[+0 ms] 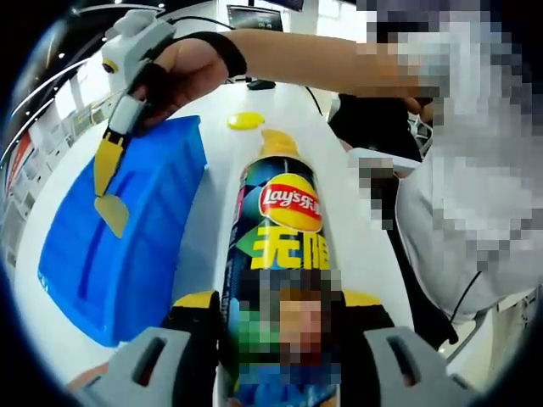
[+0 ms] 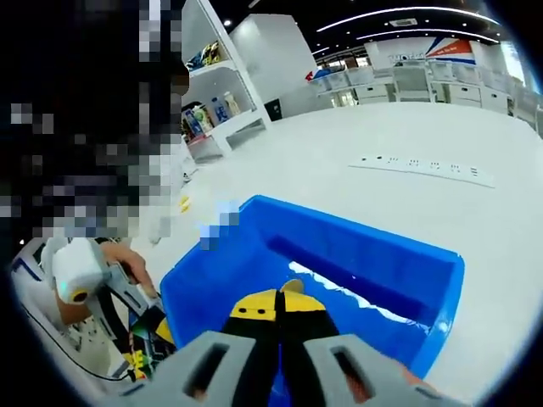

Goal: Open the lid of the chip container on the table, take out the chips, place them into the box in front of the container, and close the lid

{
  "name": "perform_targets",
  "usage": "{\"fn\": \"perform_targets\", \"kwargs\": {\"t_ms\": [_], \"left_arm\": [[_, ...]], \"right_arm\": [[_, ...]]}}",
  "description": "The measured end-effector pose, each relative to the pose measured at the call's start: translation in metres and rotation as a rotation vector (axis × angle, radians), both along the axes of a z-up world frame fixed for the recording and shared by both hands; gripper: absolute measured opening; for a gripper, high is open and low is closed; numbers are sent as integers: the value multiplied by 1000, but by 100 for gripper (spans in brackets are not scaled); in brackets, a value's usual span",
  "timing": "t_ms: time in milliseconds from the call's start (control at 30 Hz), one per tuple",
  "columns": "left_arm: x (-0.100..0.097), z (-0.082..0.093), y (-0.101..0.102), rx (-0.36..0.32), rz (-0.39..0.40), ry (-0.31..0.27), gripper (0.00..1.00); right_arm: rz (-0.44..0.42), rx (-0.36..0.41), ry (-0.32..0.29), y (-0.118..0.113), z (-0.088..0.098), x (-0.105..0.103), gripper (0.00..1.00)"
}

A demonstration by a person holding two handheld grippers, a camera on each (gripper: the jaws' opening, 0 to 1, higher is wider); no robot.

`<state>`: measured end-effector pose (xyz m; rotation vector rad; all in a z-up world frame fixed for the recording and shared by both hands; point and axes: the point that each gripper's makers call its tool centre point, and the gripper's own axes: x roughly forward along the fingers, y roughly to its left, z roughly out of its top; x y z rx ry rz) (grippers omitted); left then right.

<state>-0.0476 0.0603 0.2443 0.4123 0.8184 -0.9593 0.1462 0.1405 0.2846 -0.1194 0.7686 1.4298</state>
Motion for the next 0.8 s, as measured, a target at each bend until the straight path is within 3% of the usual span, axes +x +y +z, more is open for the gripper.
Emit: {"fn": "perform_targets", "kwargs": {"t_ms": [500,800], "left_arm": [[1,0,3,-3,-1,3,56],[3,-1,9,2,-1,5,56]], "right_arm": [[65,2,-87,-11,7,-4,23],[140,3,-143,-16,5,-17,27]]}}
